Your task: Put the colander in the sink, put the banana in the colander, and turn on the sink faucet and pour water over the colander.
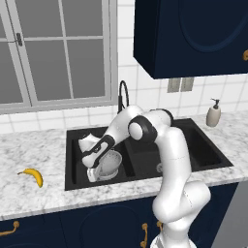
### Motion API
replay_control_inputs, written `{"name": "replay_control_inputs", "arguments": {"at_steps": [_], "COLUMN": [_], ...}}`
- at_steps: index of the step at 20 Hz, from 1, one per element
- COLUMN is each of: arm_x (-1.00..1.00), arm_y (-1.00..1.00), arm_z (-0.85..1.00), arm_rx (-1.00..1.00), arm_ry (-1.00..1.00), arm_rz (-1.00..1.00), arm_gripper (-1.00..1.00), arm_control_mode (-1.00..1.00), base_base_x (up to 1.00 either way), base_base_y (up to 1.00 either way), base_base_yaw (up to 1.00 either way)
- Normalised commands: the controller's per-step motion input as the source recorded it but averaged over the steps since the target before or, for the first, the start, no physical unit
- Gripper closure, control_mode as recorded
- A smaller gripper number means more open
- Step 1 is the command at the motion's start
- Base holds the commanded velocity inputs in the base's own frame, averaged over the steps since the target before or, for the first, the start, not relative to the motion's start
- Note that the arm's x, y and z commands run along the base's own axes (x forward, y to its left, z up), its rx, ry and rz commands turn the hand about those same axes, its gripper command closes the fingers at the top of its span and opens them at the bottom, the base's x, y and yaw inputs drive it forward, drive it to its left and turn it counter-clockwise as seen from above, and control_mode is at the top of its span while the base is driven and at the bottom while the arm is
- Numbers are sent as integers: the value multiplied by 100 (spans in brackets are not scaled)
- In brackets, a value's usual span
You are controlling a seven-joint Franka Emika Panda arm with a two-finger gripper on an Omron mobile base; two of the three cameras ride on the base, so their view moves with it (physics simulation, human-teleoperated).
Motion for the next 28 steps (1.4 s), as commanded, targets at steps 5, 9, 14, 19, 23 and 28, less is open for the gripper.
{"name": "replay_control_inputs", "arguments": {"at_steps": [5,9,14,19,23,28], "arm_x": [0,0,0,0,-3,-11], "arm_y": [0,0,0,0,6,8], "arm_z": [0,0,3,39,72,78], "arm_rx": [0,0,0,0,0,0], "arm_ry": [0,0,0,-1,-4,-2], "arm_rz": [0,0,0,-7,-14,-19], "arm_gripper": [-100,-100,-100,-100,-100,-100], "arm_control_mode": [-100,-100,-100,-100,-100,-100], "base_base_x": [0,0,0,0,0,0], "base_base_y": [0,0,0,0,0,0], "base_base_yaw": [0,0,0,0,0,0]}}
